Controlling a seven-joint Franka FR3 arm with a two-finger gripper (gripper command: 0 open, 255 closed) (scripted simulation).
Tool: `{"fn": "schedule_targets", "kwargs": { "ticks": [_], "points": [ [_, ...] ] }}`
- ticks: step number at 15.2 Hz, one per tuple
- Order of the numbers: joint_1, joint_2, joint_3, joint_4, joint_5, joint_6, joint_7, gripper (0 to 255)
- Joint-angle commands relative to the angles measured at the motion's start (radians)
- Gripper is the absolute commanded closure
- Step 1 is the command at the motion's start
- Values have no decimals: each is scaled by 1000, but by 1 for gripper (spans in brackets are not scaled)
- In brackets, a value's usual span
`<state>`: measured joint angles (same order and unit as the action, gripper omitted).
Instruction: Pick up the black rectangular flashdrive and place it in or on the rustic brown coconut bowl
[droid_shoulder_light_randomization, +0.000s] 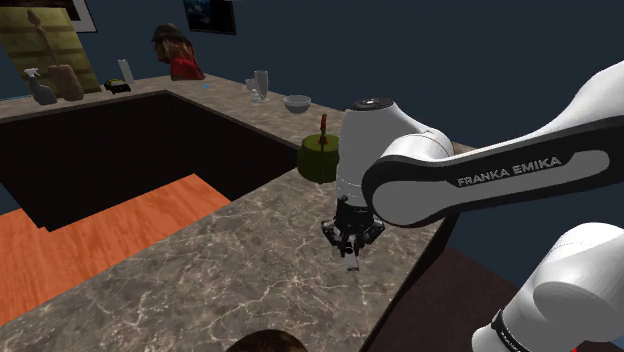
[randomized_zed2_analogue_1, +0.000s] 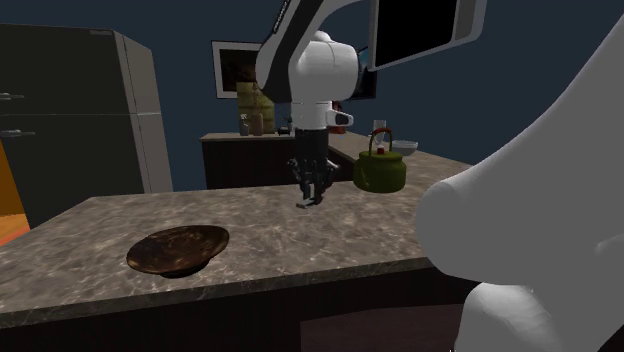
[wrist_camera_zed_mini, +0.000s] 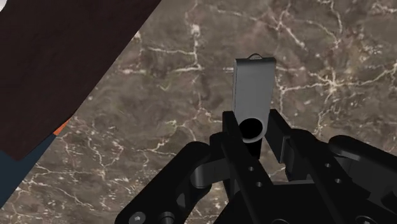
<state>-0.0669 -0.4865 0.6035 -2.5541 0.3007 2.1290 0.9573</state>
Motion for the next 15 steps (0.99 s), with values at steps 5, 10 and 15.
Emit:
{"fn": "schedule_targets", "kwargs": {
  "ticks": [5,10,15],
  "points": [
    [22,58,111,86,5,-11,141,255],
    [17,155,239,189,-30,-4,300,255],
    [-17,303,389,316,-137,2,495,255]
  ]
}}
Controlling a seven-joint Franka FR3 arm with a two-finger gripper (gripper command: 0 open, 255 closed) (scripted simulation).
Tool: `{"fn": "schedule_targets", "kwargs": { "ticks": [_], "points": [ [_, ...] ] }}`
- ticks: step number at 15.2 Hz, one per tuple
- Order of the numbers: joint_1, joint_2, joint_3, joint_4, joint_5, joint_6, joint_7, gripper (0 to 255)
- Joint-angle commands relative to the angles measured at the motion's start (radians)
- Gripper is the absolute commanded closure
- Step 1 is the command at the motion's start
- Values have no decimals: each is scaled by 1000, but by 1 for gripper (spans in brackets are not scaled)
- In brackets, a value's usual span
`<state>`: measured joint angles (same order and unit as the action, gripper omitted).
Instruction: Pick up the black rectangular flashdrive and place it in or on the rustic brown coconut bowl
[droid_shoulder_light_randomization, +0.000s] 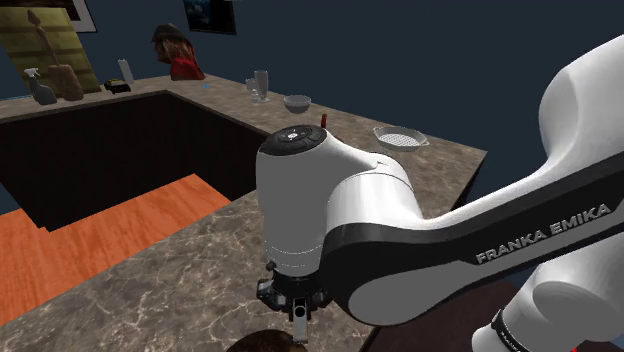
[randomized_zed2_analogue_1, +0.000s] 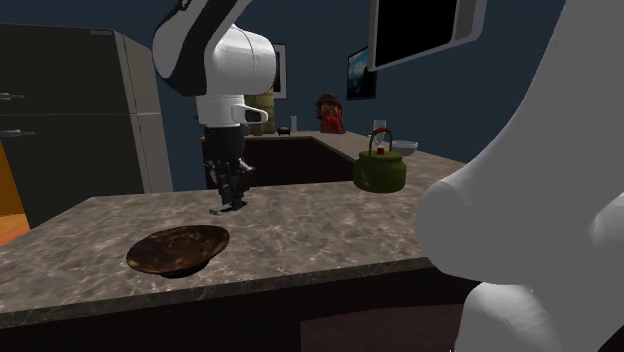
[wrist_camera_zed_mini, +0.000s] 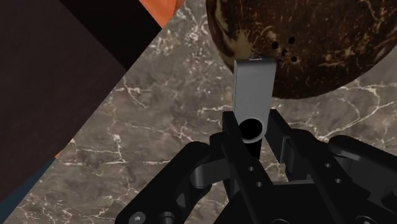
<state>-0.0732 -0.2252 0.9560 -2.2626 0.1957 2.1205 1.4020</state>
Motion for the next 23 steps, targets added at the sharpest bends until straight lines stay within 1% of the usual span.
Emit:
{"fn": "schedule_targets", "kwargs": {
  "ticks": [1,3,4,5,6,7,8,20,23],
  "points": [
    [-19,81,70,52,-69,10,98,255],
    [-29,179,134,113,-165,5,207,255],
    [-24,237,158,146,-227,-1,270,255],
    [-5,300,172,181,-292,-12,334,255],
    [25,362,174,218,-357,-26,396,255],
    [66,422,166,257,-415,-43,452,255],
    [82,426,149,250,-420,-31,455,255],
    [161,543,68,184,-555,92,546,255],
    [166,550,62,181,-563,99,552,255]
  ]
}}
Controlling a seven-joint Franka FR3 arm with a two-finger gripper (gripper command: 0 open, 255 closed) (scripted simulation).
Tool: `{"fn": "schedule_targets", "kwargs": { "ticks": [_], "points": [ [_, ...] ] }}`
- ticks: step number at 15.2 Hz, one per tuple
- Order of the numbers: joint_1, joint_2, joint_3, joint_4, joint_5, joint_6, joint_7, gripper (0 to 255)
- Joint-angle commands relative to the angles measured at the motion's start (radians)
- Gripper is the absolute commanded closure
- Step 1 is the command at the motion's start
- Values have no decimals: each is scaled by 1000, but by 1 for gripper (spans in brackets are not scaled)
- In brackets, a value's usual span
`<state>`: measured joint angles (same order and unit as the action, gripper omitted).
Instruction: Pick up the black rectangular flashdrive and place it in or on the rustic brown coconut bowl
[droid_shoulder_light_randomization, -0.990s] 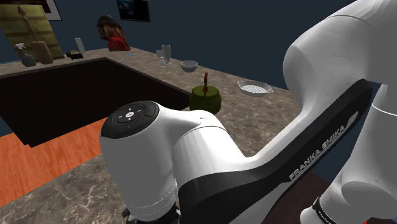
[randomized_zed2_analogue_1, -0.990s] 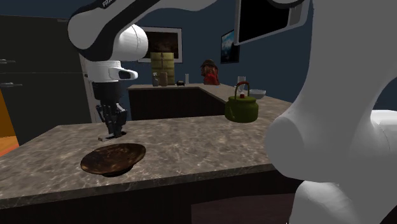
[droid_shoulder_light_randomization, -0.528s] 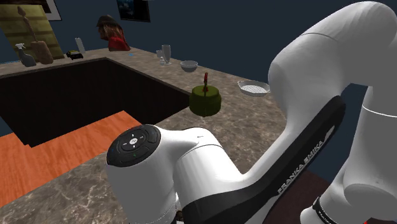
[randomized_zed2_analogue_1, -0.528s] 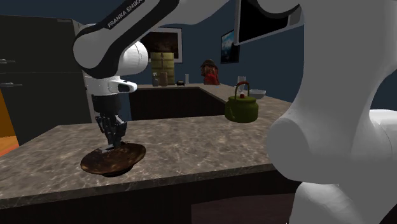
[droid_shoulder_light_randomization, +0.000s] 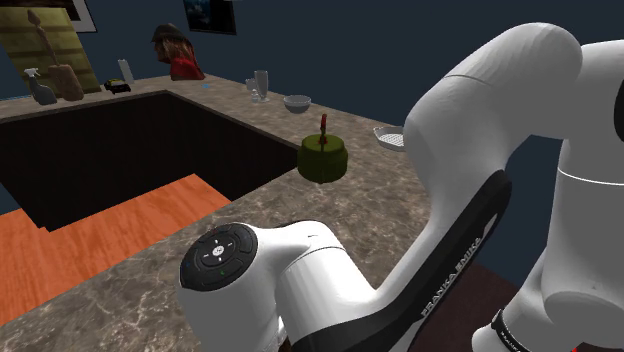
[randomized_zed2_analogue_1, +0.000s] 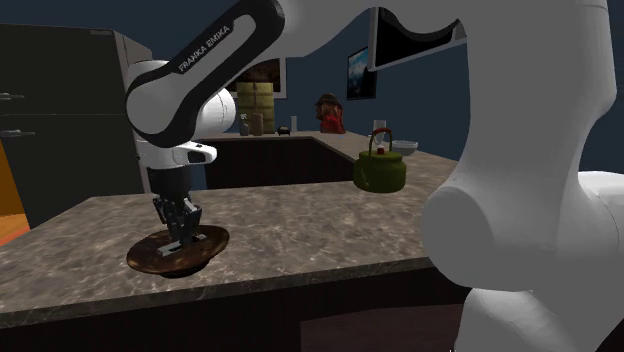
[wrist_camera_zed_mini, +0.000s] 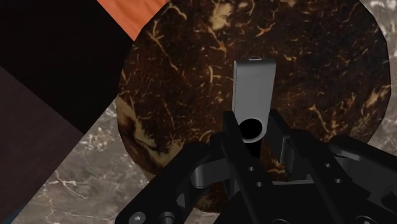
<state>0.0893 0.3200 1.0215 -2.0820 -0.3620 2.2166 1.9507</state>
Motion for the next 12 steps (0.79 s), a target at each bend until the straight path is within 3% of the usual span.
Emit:
{"fn": "schedule_targets", "kwargs": {
  "ticks": [1,6,7,12],
  "points": [
    [4,5,-4,0,-5,3,3,255],
    [3,5,-3,0,-5,3,3,255],
    [3,5,-3,0,-5,3,3,0],
    [3,5,-3,0,-5,3,3,0]
  ]
}}
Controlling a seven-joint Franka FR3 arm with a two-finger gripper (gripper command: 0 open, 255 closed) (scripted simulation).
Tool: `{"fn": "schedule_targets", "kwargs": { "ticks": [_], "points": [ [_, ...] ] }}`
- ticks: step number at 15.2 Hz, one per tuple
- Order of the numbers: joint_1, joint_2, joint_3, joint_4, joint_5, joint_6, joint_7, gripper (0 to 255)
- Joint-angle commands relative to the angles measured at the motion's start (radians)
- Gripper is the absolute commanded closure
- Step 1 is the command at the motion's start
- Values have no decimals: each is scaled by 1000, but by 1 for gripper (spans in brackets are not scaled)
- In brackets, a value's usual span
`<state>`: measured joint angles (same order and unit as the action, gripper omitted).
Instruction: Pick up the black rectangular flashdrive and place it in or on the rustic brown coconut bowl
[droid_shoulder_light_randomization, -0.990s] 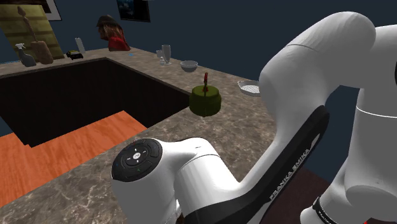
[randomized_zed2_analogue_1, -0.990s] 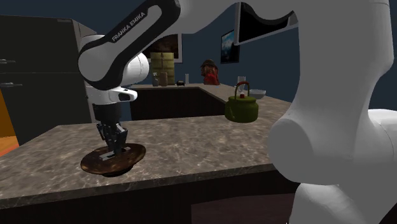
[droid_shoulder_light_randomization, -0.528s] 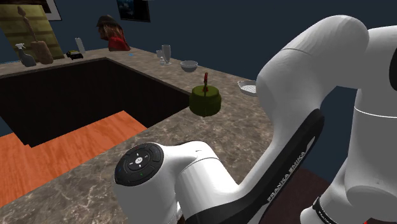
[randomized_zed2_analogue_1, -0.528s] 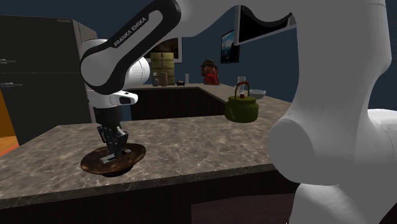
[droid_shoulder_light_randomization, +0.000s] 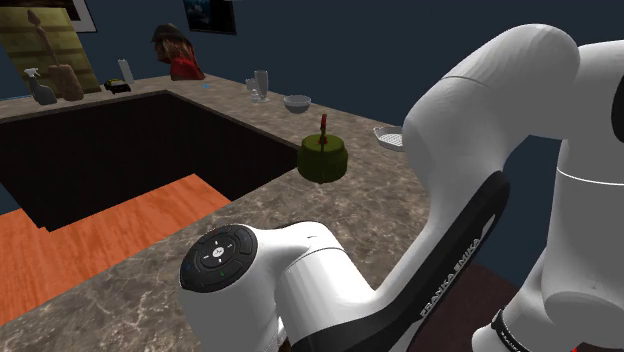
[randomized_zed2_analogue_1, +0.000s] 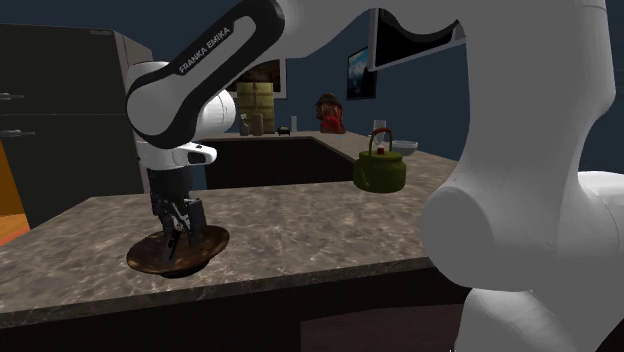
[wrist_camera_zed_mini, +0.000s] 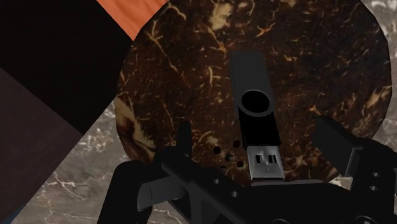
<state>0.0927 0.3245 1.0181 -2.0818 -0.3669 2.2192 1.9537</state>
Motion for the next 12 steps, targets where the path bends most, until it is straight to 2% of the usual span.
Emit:
{"fn": "schedule_targets", "kwargs": {
  "ticks": [1,4,12],
  "points": [
    [-17,-25,20,11,29,-24,-19,0],
    [-64,-92,69,48,107,-96,-71,0],
    [-63,-92,68,48,107,-96,-71,0]
  ]
}}
